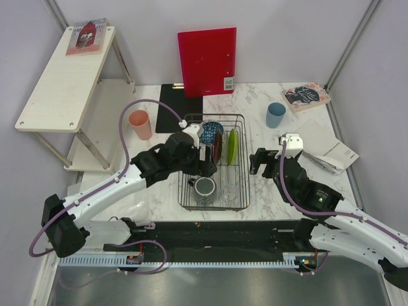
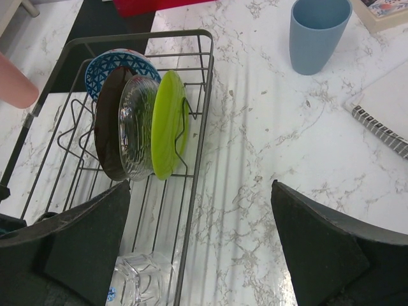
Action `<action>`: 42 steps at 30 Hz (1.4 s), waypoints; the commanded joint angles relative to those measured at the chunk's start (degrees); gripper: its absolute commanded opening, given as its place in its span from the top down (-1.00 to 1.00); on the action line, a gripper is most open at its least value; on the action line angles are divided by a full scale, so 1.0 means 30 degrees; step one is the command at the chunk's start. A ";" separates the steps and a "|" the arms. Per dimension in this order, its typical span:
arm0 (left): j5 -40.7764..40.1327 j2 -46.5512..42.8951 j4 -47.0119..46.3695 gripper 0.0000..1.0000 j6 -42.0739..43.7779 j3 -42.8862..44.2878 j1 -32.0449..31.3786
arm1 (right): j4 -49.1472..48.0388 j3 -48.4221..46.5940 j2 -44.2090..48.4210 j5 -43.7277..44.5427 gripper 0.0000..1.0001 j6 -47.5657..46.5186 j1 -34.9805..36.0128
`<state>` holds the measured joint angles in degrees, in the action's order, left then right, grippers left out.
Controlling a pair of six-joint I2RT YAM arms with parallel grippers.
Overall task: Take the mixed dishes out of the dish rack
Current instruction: Pick up the cup from the dish rack.
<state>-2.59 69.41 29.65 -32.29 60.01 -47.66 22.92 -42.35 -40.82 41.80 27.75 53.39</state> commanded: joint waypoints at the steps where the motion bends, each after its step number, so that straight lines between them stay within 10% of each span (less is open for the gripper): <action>1: 0.0775 0.0358 -0.1065 -0.90 0.0979 -0.0928 -0.0636 | -0.0080 0.0025 -0.0396 -0.0340 -0.96 0.0506 0.0017; 42: -0.1627 0.0509 0.1103 -0.99 0.3847 -0.2571 -0.3479 | -0.0081 0.1049 -0.0427 -0.0457 -0.96 0.1063 0.0017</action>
<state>-6.52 73.93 29.71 -28.05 53.06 -57.63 23.16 -39.79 -42.33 40.32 30.24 53.39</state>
